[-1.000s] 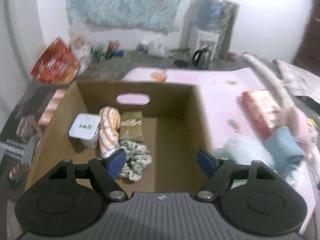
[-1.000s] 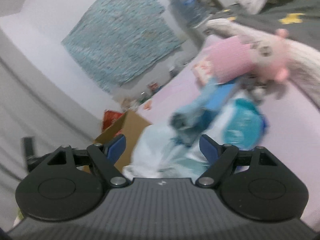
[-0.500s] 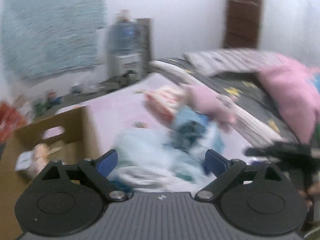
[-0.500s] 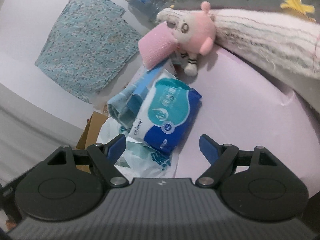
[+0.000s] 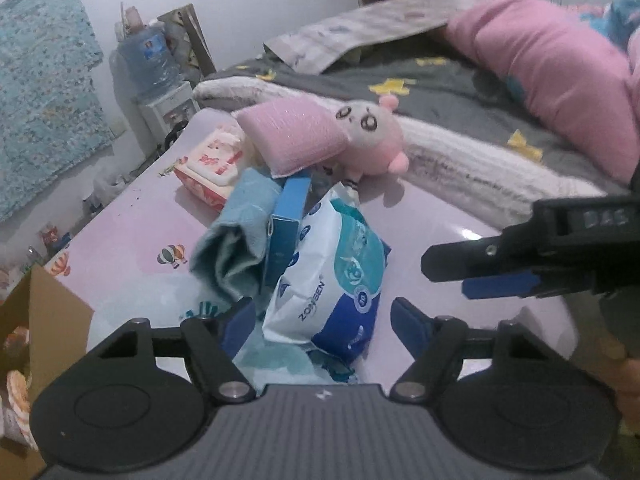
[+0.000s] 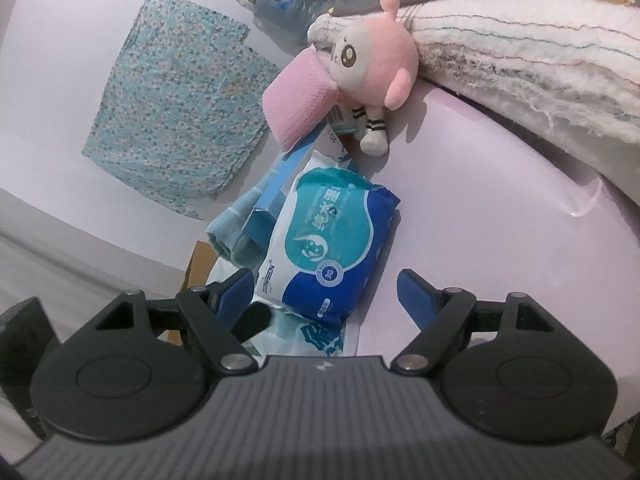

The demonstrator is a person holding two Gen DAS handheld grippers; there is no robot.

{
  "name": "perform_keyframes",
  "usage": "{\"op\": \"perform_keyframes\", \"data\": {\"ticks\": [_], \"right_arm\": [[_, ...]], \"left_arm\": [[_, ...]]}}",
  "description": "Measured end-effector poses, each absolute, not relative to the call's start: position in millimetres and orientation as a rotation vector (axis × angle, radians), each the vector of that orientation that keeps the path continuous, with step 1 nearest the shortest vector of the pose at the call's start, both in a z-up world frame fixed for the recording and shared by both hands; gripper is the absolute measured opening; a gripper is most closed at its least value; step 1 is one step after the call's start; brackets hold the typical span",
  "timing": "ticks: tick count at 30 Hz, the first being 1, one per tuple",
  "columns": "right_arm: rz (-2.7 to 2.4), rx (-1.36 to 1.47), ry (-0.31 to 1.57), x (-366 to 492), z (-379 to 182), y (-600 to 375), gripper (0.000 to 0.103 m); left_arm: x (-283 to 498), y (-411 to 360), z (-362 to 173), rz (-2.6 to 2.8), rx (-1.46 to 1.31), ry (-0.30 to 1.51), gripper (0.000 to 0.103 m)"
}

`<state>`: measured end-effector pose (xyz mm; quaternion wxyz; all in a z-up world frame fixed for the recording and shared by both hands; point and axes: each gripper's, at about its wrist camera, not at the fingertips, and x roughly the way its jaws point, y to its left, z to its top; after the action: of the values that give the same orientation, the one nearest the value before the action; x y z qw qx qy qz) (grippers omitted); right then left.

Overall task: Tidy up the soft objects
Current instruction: 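Move both tools back to the pile on the bed, then grasp the blue-white ZONSEN wipes pack with the left tool while the right tool grasps it too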

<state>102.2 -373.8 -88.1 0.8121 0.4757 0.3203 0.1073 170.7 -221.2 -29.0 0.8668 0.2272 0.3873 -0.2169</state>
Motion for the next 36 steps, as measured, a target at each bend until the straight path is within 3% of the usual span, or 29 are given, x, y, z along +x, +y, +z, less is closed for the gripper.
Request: {"op": "perform_keyframes", "data": {"ticks": [10, 25, 28, 30, 36], "right_arm": [[0.239, 1.059, 0.677, 107.0, -100.0, -383.9, 0.080], [0.191, 1.082, 0.626, 84.7, -100.5, -403.2, 0.080], [0.190, 1.083, 0.623, 82.9, -100.2, -403.5, 0.080], [0.188, 1.082, 0.619, 80.4, -99.4, -403.7, 0.080], [0.173, 1.083, 0.606, 72.3, -96.1, -406.9, 0.080]], "left_arm": [[195.1, -250.7, -63.1, -0.401, 0.595, 0.870, 0.078], [179.0, -273.0, -62.2, -0.491, 0.541, 0.939, 0.081], [180.2, -275.3, -65.7, -0.479, 0.546, 0.934, 0.066], [183.1, -274.6, -65.7, -0.453, 0.550, 0.927, 0.044], [190.2, -262.2, -56.6, -0.447, 0.433, 0.982, 0.035]]}}
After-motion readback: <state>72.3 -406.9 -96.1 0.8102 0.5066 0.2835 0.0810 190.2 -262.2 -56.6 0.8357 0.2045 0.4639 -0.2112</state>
